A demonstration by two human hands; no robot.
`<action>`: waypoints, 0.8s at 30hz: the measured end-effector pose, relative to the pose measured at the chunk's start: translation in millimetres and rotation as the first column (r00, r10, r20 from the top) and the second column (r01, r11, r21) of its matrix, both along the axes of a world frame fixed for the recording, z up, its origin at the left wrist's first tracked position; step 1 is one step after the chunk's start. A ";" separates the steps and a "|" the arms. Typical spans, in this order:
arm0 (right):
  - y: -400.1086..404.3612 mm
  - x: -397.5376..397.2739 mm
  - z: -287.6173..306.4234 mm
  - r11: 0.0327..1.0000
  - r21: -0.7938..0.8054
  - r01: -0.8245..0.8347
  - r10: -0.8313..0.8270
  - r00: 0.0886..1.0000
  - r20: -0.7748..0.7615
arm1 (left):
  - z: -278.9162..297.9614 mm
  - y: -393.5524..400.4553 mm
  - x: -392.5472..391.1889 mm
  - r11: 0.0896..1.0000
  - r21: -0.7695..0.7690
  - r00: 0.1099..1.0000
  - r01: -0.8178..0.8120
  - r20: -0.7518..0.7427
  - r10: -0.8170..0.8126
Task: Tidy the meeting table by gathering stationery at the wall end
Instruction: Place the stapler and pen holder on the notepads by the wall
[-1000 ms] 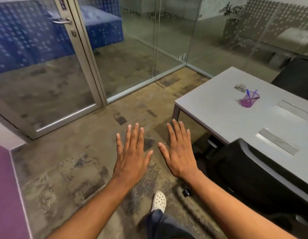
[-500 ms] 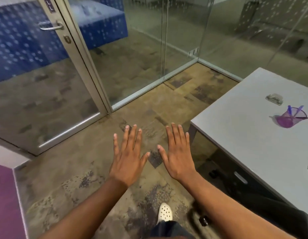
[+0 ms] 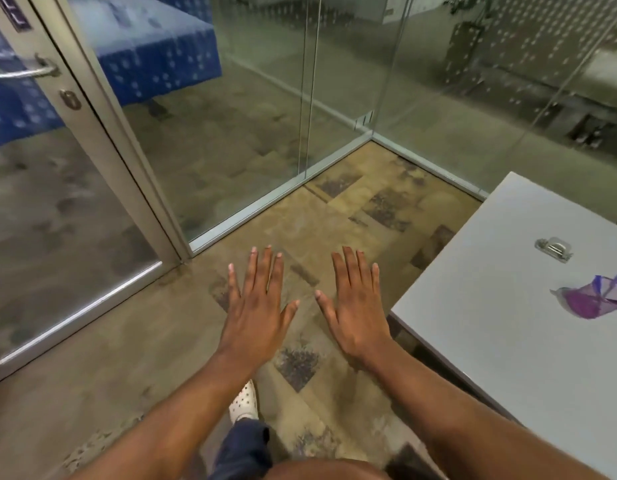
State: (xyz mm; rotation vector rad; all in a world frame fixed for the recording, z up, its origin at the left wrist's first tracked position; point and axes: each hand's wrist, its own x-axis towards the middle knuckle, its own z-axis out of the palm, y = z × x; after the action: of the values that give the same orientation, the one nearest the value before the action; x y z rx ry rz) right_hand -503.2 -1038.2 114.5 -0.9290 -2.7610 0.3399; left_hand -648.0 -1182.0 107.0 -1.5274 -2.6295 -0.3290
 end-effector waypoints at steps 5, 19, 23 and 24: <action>50.3 -78.7 18.3 0.994 0.053 0.094 -0.095 0.995 0.021 | 11.4 56.3 -94.1 0.998 0.019 0.998 0.061 0.024 -0.062; 183.5 -152.5 5.6 0.889 0.019 0.458 -0.458 0.889 -0.010 | 5.0 260.1 -204.1 0.904 0.019 0.904 0.426 -0.048 -0.425; 256.0 -158.3 -7.1 0.854 -0.022 0.520 -0.521 0.853 -0.041 | 1.1 345.2 -211.1 0.865 0.024 0.865 0.501 -0.057 -0.499; 275.3 -160.8 -9.8 0.844 -0.027 0.535 -0.536 0.843 -0.047 | 0.6 365.3 -214.1 0.856 0.019 0.855 0.516 -0.067 -0.514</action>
State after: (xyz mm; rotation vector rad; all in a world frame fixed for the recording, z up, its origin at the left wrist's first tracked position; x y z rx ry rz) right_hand -664.0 -762.8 104.7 -1.6080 -2.3138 0.2747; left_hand -862.0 -816.7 107.7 -2.1760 -2.1082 -0.3516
